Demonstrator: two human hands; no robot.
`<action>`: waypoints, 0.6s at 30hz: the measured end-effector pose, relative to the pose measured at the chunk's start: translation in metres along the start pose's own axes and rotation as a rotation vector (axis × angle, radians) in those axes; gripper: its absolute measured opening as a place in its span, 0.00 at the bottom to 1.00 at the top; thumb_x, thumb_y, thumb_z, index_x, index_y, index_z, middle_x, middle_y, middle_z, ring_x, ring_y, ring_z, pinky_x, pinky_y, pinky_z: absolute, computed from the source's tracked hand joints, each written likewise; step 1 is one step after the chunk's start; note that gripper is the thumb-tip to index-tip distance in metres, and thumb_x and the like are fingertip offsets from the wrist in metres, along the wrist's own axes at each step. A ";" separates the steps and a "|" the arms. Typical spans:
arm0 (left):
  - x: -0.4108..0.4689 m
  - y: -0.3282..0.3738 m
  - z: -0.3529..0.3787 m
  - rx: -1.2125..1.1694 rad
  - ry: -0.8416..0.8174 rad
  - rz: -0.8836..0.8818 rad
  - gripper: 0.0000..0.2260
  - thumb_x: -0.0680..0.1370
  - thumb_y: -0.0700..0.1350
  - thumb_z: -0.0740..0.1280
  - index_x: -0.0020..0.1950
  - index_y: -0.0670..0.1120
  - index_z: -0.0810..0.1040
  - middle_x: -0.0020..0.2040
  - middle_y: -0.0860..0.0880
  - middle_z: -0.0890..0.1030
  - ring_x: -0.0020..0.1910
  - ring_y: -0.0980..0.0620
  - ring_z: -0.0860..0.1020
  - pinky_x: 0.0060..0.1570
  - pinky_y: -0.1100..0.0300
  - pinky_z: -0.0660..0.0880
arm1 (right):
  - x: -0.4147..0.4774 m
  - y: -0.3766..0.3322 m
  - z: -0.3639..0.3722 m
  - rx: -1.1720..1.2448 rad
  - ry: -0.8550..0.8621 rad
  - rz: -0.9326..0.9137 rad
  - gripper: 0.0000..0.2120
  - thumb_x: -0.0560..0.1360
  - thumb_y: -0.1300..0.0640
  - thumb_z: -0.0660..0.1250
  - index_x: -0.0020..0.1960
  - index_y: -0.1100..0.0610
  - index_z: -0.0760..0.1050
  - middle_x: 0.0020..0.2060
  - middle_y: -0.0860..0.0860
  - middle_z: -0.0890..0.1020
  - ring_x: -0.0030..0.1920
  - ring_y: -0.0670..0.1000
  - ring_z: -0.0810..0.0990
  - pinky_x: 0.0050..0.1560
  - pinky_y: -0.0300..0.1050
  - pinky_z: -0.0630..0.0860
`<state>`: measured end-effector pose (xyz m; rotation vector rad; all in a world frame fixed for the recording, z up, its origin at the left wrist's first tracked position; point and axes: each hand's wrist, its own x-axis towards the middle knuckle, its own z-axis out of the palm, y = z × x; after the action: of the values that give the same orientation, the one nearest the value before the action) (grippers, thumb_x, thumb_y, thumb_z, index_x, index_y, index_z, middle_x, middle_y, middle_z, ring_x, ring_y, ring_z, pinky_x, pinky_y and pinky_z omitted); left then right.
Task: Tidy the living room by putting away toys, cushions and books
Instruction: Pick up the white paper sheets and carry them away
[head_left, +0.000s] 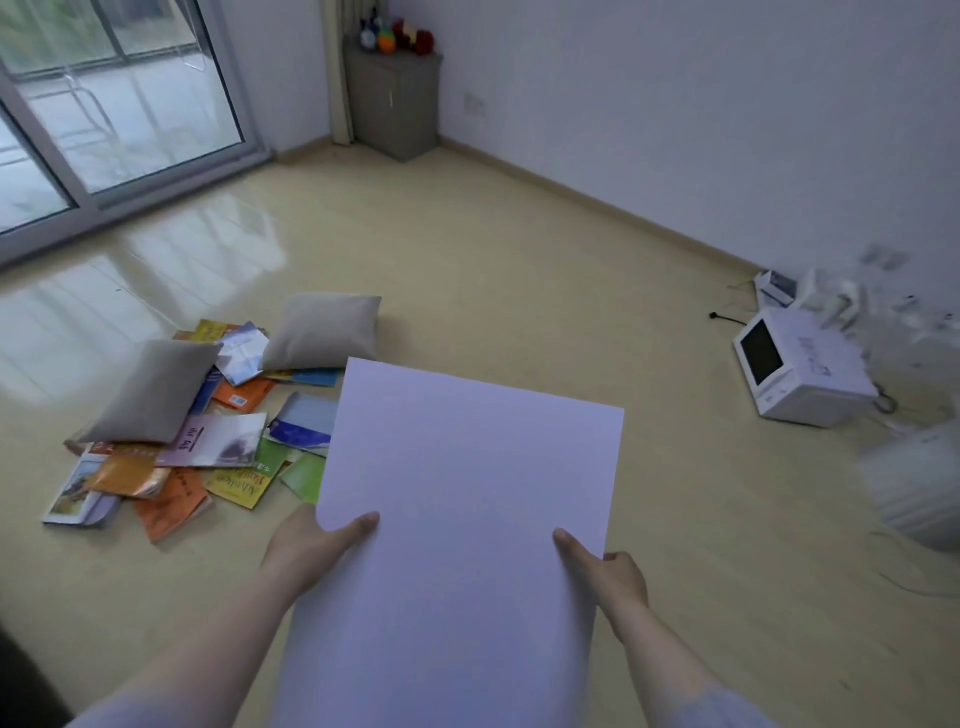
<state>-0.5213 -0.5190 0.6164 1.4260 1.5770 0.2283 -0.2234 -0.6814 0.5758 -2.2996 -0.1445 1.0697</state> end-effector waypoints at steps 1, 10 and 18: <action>0.003 0.000 0.003 0.006 0.002 -0.002 0.18 0.67 0.60 0.74 0.50 0.52 0.77 0.47 0.51 0.81 0.44 0.50 0.77 0.44 0.56 0.72 | 0.001 0.001 -0.003 0.010 0.002 0.003 0.43 0.61 0.34 0.75 0.63 0.64 0.72 0.60 0.58 0.77 0.60 0.57 0.77 0.58 0.50 0.74; 0.069 0.029 0.037 0.085 -0.092 -0.049 0.19 0.70 0.59 0.73 0.53 0.49 0.77 0.48 0.49 0.80 0.47 0.47 0.78 0.47 0.55 0.73 | 0.051 -0.029 -0.015 -0.033 0.044 0.045 0.40 0.63 0.34 0.74 0.60 0.64 0.74 0.59 0.58 0.79 0.58 0.57 0.78 0.57 0.49 0.75; 0.171 0.095 0.050 0.118 -0.194 -0.093 0.46 0.52 0.78 0.65 0.60 0.48 0.76 0.54 0.50 0.81 0.49 0.48 0.79 0.48 0.53 0.75 | 0.110 -0.096 -0.029 -0.042 0.074 0.107 0.37 0.62 0.38 0.77 0.57 0.64 0.73 0.57 0.57 0.79 0.51 0.55 0.77 0.52 0.46 0.74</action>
<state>-0.3963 -0.3677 0.5674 1.4159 1.5116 -0.0583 -0.1143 -0.5796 0.5708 -2.4040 -0.0141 1.0415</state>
